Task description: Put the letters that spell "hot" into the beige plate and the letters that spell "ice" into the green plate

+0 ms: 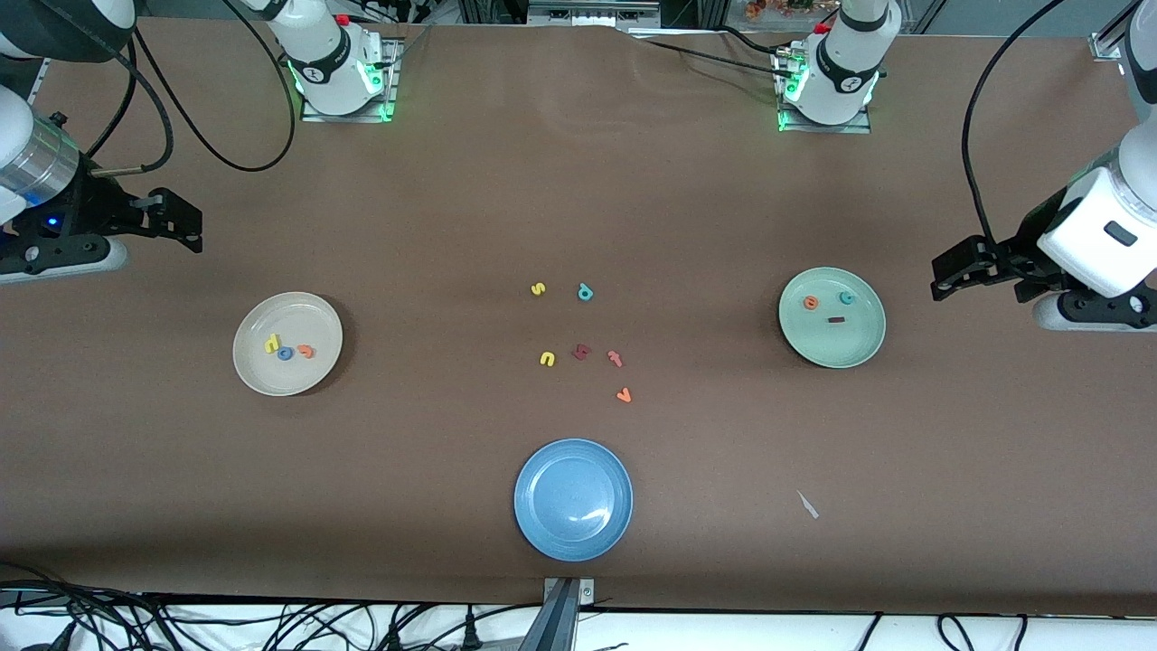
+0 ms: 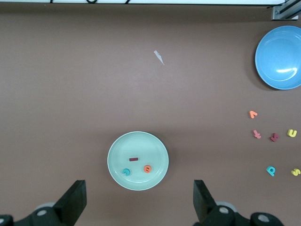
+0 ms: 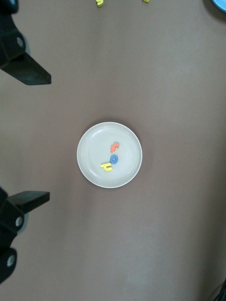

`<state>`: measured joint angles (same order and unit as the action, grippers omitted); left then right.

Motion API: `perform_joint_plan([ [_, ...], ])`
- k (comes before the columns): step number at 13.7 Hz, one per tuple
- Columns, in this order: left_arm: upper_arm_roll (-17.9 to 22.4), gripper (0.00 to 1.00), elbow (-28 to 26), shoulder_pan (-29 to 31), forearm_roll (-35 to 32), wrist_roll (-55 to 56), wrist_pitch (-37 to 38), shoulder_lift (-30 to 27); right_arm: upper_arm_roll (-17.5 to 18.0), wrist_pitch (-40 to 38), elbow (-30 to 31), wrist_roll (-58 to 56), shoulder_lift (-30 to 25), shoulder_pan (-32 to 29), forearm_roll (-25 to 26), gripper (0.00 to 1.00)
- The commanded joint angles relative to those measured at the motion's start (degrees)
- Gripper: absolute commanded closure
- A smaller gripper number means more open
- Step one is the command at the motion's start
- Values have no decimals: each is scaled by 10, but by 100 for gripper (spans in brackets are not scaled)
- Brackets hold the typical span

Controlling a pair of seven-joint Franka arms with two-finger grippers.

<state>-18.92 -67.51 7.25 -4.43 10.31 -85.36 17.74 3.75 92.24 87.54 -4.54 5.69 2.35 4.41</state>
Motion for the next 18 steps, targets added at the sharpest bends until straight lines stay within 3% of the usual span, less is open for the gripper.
perform_joint_plan([
  [1, -14, 0, -6, -7, -16, -1, 5, -13, 3, -19, -11, -2, 0, -2, 1, 0],
  [4, -8, 0, -14, -8, -7, -9, 5, -36, 4, -19, -11, 0, 0, -1, 2, 0],
  [9, 5, 0, -76, -9, 4, -8, 16, -81, 4, -15, -11, 3, 1, -1, -5, 0],
  [13, 50, 0, -73, -44, 19, -8, 16, -78, 6, -19, -11, 3, 2, 2, -7, 0],
  [18, 48, 0, -69, -44, 11, -4, 17, -72, 6, -19, -11, 2, 6, 2, -7, 0],
])
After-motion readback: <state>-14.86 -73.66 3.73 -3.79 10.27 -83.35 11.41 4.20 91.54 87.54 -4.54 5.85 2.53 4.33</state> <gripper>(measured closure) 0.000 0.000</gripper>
